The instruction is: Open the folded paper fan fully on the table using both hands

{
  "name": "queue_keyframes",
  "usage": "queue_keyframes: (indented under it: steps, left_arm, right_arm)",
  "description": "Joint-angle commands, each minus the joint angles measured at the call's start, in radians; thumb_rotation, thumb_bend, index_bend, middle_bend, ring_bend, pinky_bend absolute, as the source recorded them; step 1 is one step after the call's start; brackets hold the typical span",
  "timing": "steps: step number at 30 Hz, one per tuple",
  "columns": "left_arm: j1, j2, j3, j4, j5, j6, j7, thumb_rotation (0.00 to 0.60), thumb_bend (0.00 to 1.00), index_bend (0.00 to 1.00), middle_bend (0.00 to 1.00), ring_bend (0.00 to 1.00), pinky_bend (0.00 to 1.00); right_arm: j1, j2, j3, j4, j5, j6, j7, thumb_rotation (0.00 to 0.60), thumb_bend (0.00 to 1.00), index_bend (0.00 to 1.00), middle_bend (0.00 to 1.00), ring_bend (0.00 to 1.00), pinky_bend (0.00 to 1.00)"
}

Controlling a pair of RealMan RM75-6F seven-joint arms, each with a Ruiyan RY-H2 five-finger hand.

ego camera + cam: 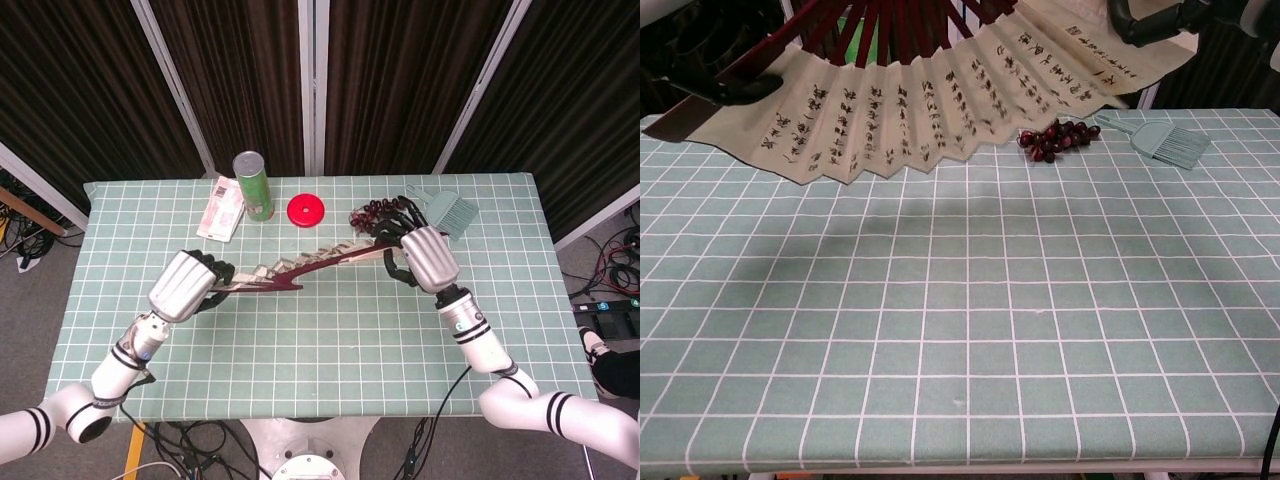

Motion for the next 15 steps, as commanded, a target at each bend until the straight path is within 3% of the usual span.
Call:
queue_keyframes:
  steps: [1, 8, 15]
  left_arm:
    - [0.007, -0.035, 0.007, 0.041, 0.032, 0.033, 0.063, 0.6, 0.39, 0.62, 0.73, 0.74, 0.78]
    - [0.006, -0.121, 0.028, 0.174, 0.102, 0.077, 0.197, 0.6, 0.39, 0.62, 0.72, 0.74, 0.78]
    - [0.014, -0.192, 0.057, 0.265, 0.121, 0.077, 0.25, 0.6, 0.39, 0.61, 0.72, 0.74, 0.76]
  right_arm:
    - [-0.017, -0.029, -0.018, 0.057, -0.052, 0.055, -0.026, 0.6, 0.64, 0.68, 0.37, 0.21, 0.0]
    - [-0.039, -0.137, -0.053, 0.252, -0.15, 0.176, -0.06, 0.6, 0.64, 0.64, 0.36, 0.21, 0.0]
    - [-0.06, -0.241, -0.082, 0.435, -0.19, 0.242, -0.044, 0.6, 0.64, 0.62, 0.36, 0.21, 0.0]
